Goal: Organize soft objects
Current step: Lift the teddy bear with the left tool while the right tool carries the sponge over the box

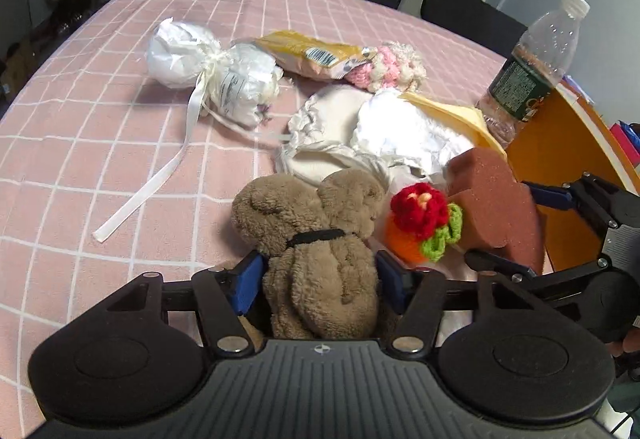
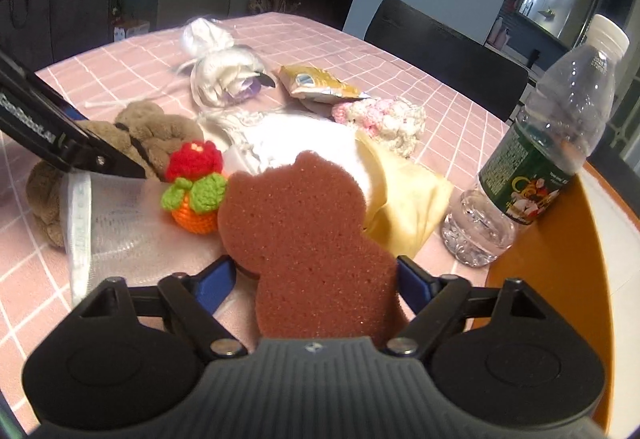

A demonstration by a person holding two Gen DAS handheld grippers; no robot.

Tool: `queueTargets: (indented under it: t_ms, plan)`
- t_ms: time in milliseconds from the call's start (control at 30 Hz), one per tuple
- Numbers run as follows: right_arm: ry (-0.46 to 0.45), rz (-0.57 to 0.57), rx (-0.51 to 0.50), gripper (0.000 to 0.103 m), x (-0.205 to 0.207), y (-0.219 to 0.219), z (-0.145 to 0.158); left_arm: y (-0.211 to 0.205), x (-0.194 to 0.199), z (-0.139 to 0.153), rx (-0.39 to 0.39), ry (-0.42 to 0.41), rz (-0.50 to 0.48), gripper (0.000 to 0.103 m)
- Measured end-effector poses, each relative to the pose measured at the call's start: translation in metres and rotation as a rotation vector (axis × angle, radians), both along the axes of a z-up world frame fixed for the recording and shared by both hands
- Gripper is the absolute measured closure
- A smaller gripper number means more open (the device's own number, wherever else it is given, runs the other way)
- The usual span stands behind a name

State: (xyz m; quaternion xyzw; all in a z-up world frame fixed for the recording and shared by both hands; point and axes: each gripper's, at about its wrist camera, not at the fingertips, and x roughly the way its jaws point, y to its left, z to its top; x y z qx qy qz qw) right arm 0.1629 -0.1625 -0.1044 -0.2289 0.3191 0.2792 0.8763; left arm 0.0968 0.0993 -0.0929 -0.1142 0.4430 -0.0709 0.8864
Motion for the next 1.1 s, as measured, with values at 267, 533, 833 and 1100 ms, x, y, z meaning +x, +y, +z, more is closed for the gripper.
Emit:
queueTargets:
  t_ms: [267,533,833,1100]
  plan:
    - [0.003,-0.054,0.072,0.030,-0.008,-0.020,0.030,0.005,-0.014,0.030,0.110,-0.103,0.060,0.053]
    - [-0.049,-0.089,0.119,0.031,-0.019,-0.031,0.061,0.011,-0.030,0.074,0.195,-0.263,0.110,0.053]
    - [-0.065,-0.148,0.198,0.038,-0.029,-0.058,0.102,-0.037,-0.041,0.126,0.190,-0.463,-0.057,0.053]
    - [-0.115,-0.279,0.203,0.039,-0.034,-0.098,0.129,-0.097,-0.028,0.142,0.130,-0.551,-0.250,0.053]
